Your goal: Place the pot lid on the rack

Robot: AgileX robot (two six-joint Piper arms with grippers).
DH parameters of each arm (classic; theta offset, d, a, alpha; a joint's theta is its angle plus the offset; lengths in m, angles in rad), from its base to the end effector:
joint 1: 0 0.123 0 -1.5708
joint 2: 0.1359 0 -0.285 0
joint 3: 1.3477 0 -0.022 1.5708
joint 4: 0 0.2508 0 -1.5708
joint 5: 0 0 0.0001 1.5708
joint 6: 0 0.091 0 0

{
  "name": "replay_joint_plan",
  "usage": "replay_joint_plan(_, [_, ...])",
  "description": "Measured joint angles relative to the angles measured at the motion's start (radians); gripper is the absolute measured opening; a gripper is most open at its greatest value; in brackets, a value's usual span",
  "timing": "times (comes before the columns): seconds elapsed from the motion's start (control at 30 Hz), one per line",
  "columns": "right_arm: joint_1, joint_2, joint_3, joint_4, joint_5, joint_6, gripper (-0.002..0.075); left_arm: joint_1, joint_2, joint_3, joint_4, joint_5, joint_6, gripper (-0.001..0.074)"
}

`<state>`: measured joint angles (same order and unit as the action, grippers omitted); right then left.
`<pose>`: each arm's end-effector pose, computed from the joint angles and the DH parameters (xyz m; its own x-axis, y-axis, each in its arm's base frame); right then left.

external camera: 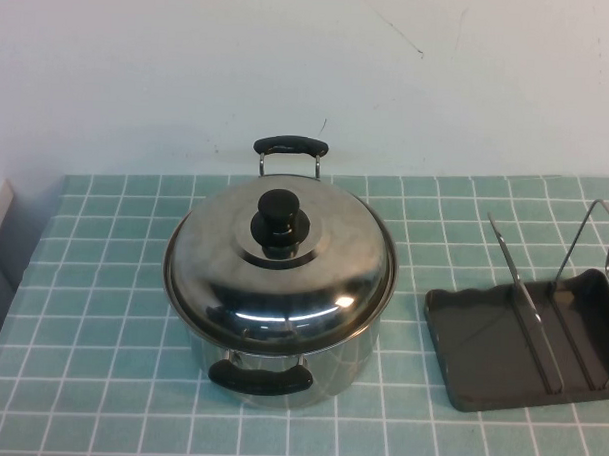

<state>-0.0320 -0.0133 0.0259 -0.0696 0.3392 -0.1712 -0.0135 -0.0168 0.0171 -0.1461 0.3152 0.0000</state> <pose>0.0533 -0.0038 0.1747 -0.2661 -0.2262 -0.9370 -0.0084 0.9726 -0.2324 0.0535 -0.0048 0.1802 -0.2291 -0.1353 -0.9640 0.0260 0.9891 -0.1450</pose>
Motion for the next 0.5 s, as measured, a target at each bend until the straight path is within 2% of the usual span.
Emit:
replay_joint_plan(0.2, [0.000,0.000,0.000,0.000,0.000,0.000,-0.0003,0.000,0.000,0.000,-0.097,0.000,-0.064,-0.0004])
replay_joint_plan(0.27, [0.000,0.000,0.000,0.000,0.000,0.000,-0.0003,0.000,0.000,0.000,-0.190,-0.005,-0.116,-0.0004])
replay_joint_plan(0.43, [0.000,0.000,0.000,0.000,0.000,0.000,-0.0003,0.000,0.000,0.004,-0.579,-0.009,-0.234,-0.0004])
replay_joint_plan(0.5, [0.000,0.000,0.000,0.000,0.000,0.000,-0.0003,0.000,0.000,0.004,-0.654,-0.009,-0.245,-0.0004])
